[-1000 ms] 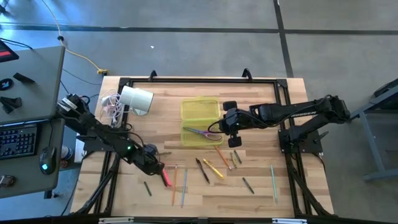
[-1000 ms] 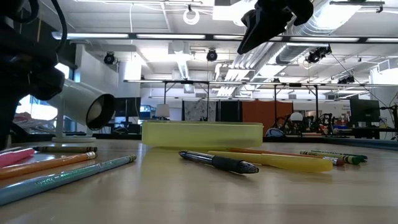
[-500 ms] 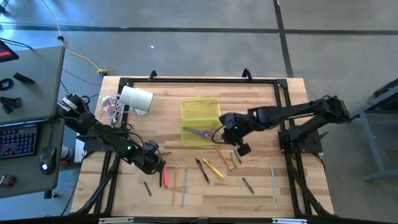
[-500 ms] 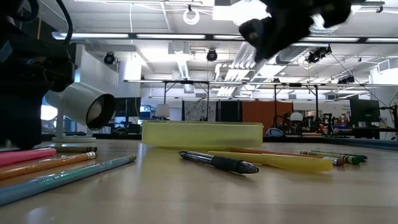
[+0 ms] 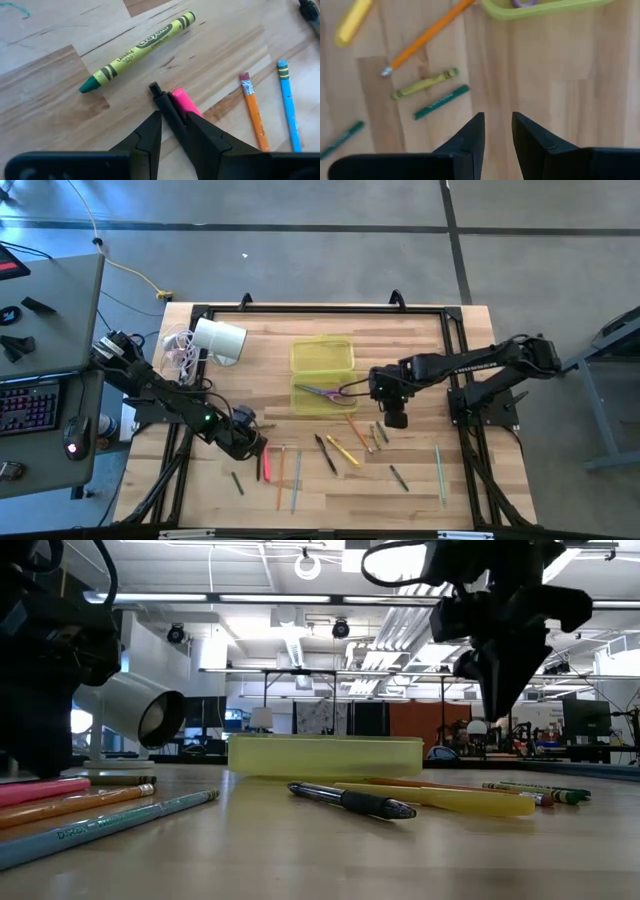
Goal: Pick & place school supplies into a supply box
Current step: Put the dark green crayon into the supply box
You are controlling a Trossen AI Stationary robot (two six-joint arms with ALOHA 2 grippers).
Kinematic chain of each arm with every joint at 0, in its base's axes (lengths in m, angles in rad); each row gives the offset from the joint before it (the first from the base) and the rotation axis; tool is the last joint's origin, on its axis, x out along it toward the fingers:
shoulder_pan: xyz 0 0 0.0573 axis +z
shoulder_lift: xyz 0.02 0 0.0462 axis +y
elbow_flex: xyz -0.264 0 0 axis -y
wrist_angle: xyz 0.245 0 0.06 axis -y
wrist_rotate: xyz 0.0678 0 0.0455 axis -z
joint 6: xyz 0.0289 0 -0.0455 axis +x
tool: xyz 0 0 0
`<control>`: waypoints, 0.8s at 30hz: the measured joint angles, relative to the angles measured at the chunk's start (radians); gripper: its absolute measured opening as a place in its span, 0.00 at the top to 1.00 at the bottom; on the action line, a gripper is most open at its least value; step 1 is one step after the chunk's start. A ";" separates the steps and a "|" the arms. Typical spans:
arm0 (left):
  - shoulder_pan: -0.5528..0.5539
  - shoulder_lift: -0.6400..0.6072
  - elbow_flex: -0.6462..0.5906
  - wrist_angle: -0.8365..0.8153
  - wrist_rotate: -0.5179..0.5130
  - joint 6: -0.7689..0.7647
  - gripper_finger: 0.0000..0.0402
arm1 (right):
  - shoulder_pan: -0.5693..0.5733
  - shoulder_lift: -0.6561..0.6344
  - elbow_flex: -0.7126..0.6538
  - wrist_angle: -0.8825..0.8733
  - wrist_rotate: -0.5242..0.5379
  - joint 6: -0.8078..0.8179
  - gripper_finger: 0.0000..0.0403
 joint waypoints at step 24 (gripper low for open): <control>0.000 -0.001 0.000 0.315 -0.282 0.111 0.69 | -0.085 0.000 -0.008 0.160 0.260 0.069 0.79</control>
